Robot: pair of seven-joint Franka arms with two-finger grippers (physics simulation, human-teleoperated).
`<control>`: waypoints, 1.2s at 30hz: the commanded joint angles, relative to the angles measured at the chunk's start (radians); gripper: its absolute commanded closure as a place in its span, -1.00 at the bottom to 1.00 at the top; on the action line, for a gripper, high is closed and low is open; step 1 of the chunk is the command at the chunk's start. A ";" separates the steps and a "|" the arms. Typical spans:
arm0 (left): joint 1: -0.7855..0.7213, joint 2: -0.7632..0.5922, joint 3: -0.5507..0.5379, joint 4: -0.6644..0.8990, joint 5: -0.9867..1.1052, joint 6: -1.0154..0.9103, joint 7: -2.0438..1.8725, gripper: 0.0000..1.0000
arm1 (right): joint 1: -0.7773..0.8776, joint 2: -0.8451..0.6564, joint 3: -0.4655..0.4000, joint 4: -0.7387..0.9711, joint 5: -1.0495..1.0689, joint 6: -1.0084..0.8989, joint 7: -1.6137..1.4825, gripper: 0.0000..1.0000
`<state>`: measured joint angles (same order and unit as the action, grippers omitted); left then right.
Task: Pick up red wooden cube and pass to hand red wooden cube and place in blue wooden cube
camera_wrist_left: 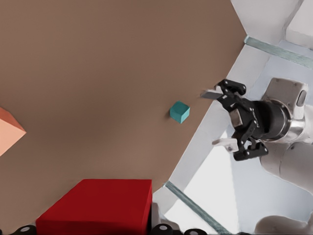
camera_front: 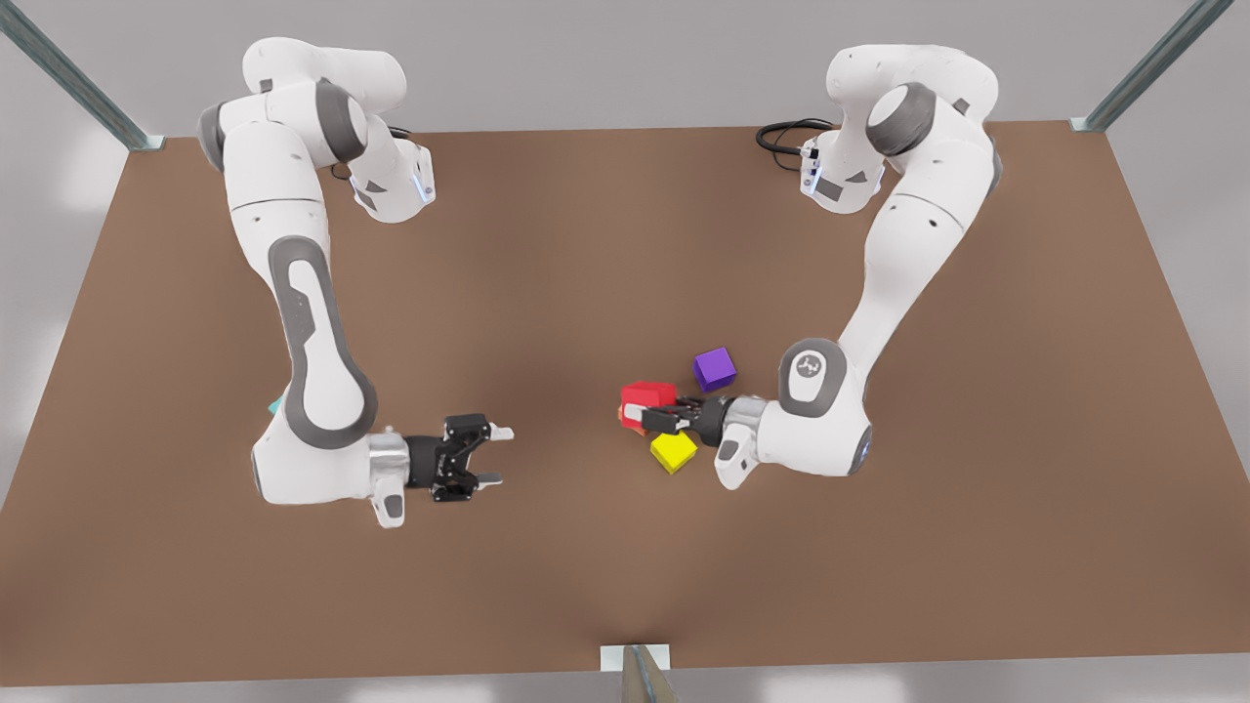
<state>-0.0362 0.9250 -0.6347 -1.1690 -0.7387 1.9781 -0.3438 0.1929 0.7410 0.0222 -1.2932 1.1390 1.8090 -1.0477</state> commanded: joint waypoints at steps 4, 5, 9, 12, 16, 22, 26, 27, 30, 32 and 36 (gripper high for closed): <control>-0.005 0.051 -0.005 0.055 -0.188 0.094 0.877 0.21 | 0.063 -0.002 0.028 -0.034 0.194 0.099 -1.164 -1.00; -0.004 0.063 -0.003 0.055 -0.263 0.094 0.965 0.21 | 0.062 -0.002 0.033 -0.038 0.197 0.098 -1.184 -1.00; -0.002 0.071 -0.003 0.054 -0.304 0.097 1.051 0.20 | 0.069 -0.008 0.033 -0.063 0.251 0.102 -1.195 -0.98; -0.004 0.080 -0.003 0.054 -0.344 0.105 1.117 0.19 | 0.072 -0.040 0.033 -0.159 0.363 0.139 -1.279 -0.97; -0.008 0.100 -0.005 0.055 -0.349 0.128 1.180 0.19 | 0.086 -0.028 0.033 -0.156 0.452 0.178 -1.281 -0.99; -0.021 0.106 -0.005 0.052 -0.369 0.128 1.191 0.13 | 0.119 -0.014 0.064 -0.150 0.507 0.240 -1.279 -0.99; -0.024 0.110 -0.005 0.054 -0.370 0.128 1.191 0.12 | 0.126 -0.012 0.068 -0.153 0.519 0.247 -1.279 -0.99; -0.024 0.115 -0.005 0.054 -0.370 0.128 1.191 0.13 | 0.128 -0.012 0.073 -0.155 0.524 0.247 -1.279 -0.99; -0.024 0.117 -0.005 0.054 -0.370 0.128 1.191 0.13 | 0.129 -0.012 0.090 -0.156 0.527 0.259 -1.281 -0.99; -0.024 0.117 -0.005 0.054 -0.370 0.128 1.191 0.12 | 0.131 -0.011 0.097 -0.155 0.527 0.268 -1.281 -0.99; -0.024 0.117 -0.005 0.054 -0.370 0.128 1.191 0.12 | 0.132 -0.011 0.102 -0.155 0.528 0.277 -1.279 -0.99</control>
<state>-0.0597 1.0432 -0.6390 -1.1156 -1.0892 2.1203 0.6117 0.3249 0.7311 0.1236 -1.4480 1.6661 2.0711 -2.1455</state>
